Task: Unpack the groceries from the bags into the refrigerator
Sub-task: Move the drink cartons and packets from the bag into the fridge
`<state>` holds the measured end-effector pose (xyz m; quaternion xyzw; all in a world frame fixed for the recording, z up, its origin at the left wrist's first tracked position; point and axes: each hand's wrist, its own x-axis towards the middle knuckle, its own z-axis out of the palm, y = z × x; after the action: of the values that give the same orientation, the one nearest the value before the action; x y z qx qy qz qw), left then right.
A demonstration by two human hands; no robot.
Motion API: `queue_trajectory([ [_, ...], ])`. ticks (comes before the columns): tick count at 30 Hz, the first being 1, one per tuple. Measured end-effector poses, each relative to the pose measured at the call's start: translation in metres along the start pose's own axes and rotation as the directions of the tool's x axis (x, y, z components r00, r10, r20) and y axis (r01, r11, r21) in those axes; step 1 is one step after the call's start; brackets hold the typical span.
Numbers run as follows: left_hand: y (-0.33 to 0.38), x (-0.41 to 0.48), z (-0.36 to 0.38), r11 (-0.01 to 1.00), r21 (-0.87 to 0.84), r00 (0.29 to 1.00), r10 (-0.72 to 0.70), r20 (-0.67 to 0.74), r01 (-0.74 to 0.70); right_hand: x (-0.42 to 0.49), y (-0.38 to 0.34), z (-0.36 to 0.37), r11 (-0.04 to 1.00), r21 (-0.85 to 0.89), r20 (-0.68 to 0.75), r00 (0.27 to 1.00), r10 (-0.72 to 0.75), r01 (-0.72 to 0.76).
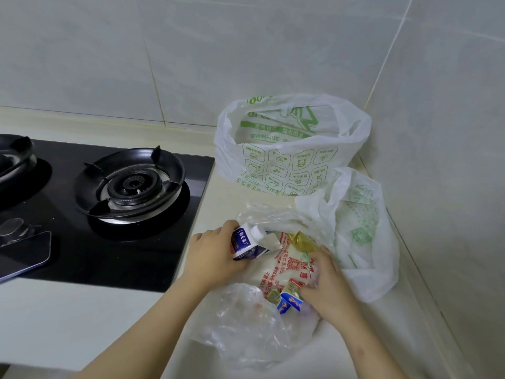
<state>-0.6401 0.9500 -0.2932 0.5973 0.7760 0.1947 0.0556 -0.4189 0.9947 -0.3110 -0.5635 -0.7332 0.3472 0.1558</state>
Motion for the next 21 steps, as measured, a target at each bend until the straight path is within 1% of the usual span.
queue_trajectory([
  [3, 0.004, -0.003, -0.006, 0.986, -0.167, 1.0, 0.018, 0.007, -0.017, 0.003, -0.009, -0.001, 1.0, 0.008, -0.124, 0.992, -0.007, 0.008],
  [5, 0.005, -0.004, -0.006, 0.962, -0.271, 0.999, -0.001, 0.041, 0.012, 0.009, -0.016, -0.001, 0.998, -0.062, -0.19, 0.982, -0.013, 0.001],
  [7, 0.004, -0.005, -0.003, 0.925, -0.372, 0.995, -0.056, 0.079, 0.081, 0.015, -0.021, -0.001, 0.985, -0.171, -0.206, 0.978, -0.031, -0.005],
  [9, 0.003, -0.005, -0.001, 0.892, -0.431, 0.989, -0.102, 0.105, 0.137, 0.02, -0.023, -0.001, 0.976, -0.217, -0.202, 0.979, -0.015, -0.029],
  [12, 0.005, -0.003, 0.0, 0.9, -0.413, 0.988, -0.102, 0.115, 0.141, 0.022, -0.025, 0.001, 0.977, -0.211, -0.195, 0.981, -0.002, -0.04],
  [16, 0.007, -0.003, 0.003, 0.913, -0.382, 0.989, -0.121, 0.085, 0.145, 0.02, -0.027, 0.003, 0.976, -0.217, -0.183, 0.982, -0.043, 0.003],
  [19, 0.006, -0.006, 0.005, 0.903, -0.398, 0.987, -0.149, 0.061, 0.161, 0.018, -0.029, 0.0, 0.987, -0.156, -0.165, 0.985, -0.055, 0.029],
  [21, 0.007, -0.01, 0.002, 0.894, -0.422, 0.988, -0.147, 0.041, 0.151, 0.016, -0.033, -0.005, 0.984, -0.177, -0.144, 0.988, -0.064, 0.039],
])
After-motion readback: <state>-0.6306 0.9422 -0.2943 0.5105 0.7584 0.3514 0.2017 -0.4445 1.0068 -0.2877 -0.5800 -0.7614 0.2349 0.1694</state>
